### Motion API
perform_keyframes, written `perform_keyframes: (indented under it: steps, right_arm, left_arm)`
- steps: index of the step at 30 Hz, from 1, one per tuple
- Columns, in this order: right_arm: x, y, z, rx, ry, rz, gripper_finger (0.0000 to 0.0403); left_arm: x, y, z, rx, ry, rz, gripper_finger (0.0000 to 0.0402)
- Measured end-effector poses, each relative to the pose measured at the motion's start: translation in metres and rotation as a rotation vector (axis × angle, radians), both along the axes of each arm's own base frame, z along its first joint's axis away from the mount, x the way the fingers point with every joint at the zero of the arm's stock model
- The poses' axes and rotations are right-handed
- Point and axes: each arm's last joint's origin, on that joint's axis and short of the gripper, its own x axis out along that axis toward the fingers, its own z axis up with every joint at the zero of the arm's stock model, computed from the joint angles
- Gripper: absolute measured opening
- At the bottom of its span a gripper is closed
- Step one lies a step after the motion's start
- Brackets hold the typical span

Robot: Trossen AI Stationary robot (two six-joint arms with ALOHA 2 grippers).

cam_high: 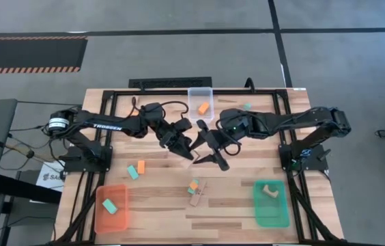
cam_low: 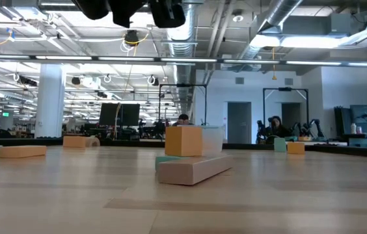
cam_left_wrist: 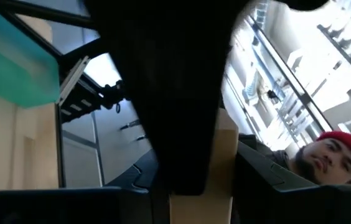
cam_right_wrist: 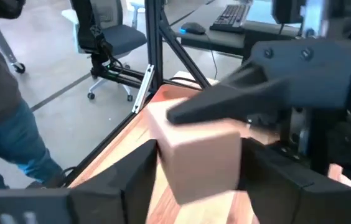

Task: Sort & place blocks by color
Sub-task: Put the light brown block into the transparent blue bin

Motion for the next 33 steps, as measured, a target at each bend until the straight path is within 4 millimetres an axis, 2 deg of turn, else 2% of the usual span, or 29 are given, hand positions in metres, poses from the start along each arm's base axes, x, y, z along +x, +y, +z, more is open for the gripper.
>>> perform_keyframes:
  steps: [8,12,15,21,25,29,33]
  right_arm:
    - [0.000,0.001,0.000,-0.036,-0.020,0.045,0.0125]
    - [-0.003,0.001,-0.003,-0.003,0.034,0.057,0.0125]
    - [-0.008,0.001,-0.007,0.060,0.129,0.052,0.0125]
    - [-0.022,0.007,-0.022,0.205,0.434,0.053,0.0125]
    - [-0.039,0.016,-0.040,0.257,0.732,0.001,0.0127]
    - [-0.055,0.026,-0.050,0.315,0.980,-0.084,0.0130]
    - [-0.068,0.046,-0.053,0.389,1.171,-0.160,0.0130]
  left_arm:
    - [0.000,0.006,-0.003,-0.005,0.040,0.032,0.0144]
    - [-0.002,0.015,-0.005,0.041,0.016,0.011,0.0168]
    - [-0.005,0.028,-0.013,0.051,0.083,-0.018,0.0176]
    - [-0.021,0.057,-0.038,0.161,0.253,0.097,0.0168]
    - [-0.041,0.067,-0.052,0.356,0.405,0.240,0.0154]
    - [-0.063,0.069,-0.054,0.632,0.564,0.388,0.0138]
    - [-0.079,0.064,-0.044,0.882,0.639,0.518,0.0126]
